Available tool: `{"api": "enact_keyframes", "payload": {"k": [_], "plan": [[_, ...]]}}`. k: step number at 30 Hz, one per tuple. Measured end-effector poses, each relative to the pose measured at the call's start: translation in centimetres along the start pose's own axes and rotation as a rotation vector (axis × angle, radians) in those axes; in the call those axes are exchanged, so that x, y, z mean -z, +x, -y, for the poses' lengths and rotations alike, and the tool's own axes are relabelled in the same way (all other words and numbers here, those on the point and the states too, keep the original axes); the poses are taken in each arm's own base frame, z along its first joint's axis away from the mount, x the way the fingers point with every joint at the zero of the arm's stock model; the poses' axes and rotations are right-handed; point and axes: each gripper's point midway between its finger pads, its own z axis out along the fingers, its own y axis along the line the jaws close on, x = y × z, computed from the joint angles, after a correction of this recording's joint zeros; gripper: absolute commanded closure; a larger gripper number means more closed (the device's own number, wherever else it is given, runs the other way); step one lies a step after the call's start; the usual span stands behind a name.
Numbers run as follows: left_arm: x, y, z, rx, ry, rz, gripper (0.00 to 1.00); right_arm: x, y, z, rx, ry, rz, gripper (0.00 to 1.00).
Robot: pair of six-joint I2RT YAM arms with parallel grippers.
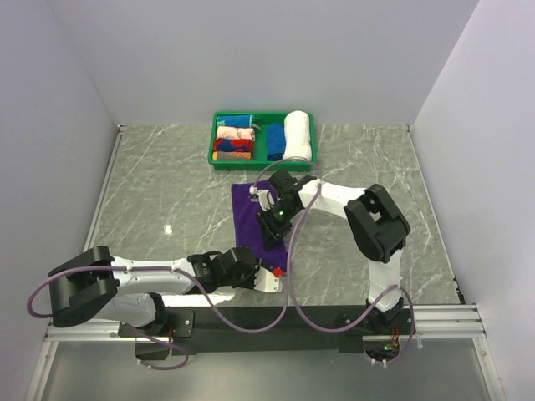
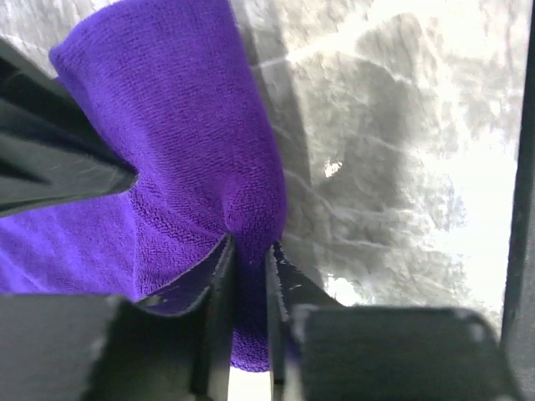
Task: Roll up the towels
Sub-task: Roll the towel
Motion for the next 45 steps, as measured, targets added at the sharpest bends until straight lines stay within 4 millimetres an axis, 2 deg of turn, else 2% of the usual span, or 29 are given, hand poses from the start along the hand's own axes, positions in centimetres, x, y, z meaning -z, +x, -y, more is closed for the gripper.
{"api": "enact_keyframes", "payload": {"k": [1, 2, 3, 6, 9, 10, 13, 15, 17, 19, 23, 25, 28, 32, 33, 35, 40, 42, 45], "plan": [[0.0, -0.2, -0.2, 0.011, 0.007, -0.004, 0.88, 0.5, -0.3, 0.0, 0.005, 0.012, 0.016, 0.41], [0.0, -0.2, -0.2, 0.027, 0.02, -0.01, 0.9, 1.0, -0.6, 0.1, 0.006, 0.023, 0.032, 0.37], [0.1, -0.2, -0.1, 0.037, 0.039, -0.017, 0.92, 2.0, -1.2, 0.2, 0.017, 0.043, 0.062, 0.05], [0.5, -0.1, 0.1, 0.092, 0.108, -0.021, 0.96, 7.0, -4.0, 1.3, 0.056, 0.145, 0.224, 0.04], [1.2, -0.1, 0.6, 0.144, 0.189, -0.022, 0.98, 14.9, -7.2, 2.2, 0.112, 0.297, 0.466, 0.03], [1.4, -0.2, 0.8, 0.159, 0.222, -0.023, 0.98, 17.8, -7.9, 2.5, 0.125, 0.36, 0.54, 0.03], [1.7, -0.4, 1.7, 0.209, 0.328, -0.028, 0.98, 24.7, -9.5, 2.4, 0.167, 0.531, 0.688, 0.03], [1.7, -0.3, 2.0, 0.248, 0.389, -0.037, 0.98, 27.7, -10.2, 1.5, 0.228, 0.58, 0.735, 0.02], [1.6, -0.3, 1.8, 0.294, 0.441, -0.046, 0.98, 29.0, -9.9, 0.6, 0.282, 0.578, 0.741, 0.02], [1.5, -0.3, 1.7, 0.347, 0.489, -0.051, 0.98, 30.0, -8.5, 0.6, 0.287, 0.593, 0.728, 0.02], [1.3, -0.1, 1.5, 0.432, 0.564, -0.056, 0.97, 30.8, -5.6, 0.3, 0.295, 0.618, 0.679, 0.02], [1.2, -0.1, 1.5, 0.458, 0.594, -0.057, 0.96, 30.9, -3.9, -0.7, 0.328, 0.62, 0.68, 0.01], [1.1, -0.1, 1.6, 0.486, 0.637, -0.06, 0.96, 31.1, -0.8, -3.0, 0.395, 0.616, 0.718, 0.01], [0.9, 0.1, 1.5, 0.553, 0.704, -0.073, 0.96, 30.6, 2.6, -6.8, 0.537, 0.594, 0.746, 0.06], [0.8, 0.1, 1.5, 0.574, 0.723, -0.076, 0.96, 29.7, 3.2, -8.0, 0.593, 0.567, 0.732, 0.06], [0.8, 0.1, 1.4, 0.608, 0.756, -0.082, 0.95, 27.2, 4.8, -8.9, 0.688, 0.521, 0.682, 0.08], [0.7, 0.1, 1.3, 0.704, 0.841, -0.1, 0.94, 19.2, 9.8, -6.8, 0.786, 0.439, 0.404, 0.11], [0.6, 0.2, 1.2, 0.739, 0.868, -0.108, 0.94, 16.9, 10.9, -6.8, 0.846, 0.403, 0.311, 0.11], [0.6, 0.2, 1.2, 0.777, 0.895, -0.113, 0.94, 15.1, 11.5, -7.6, 0.954, 0.386, 0.246, 0.11]]}}
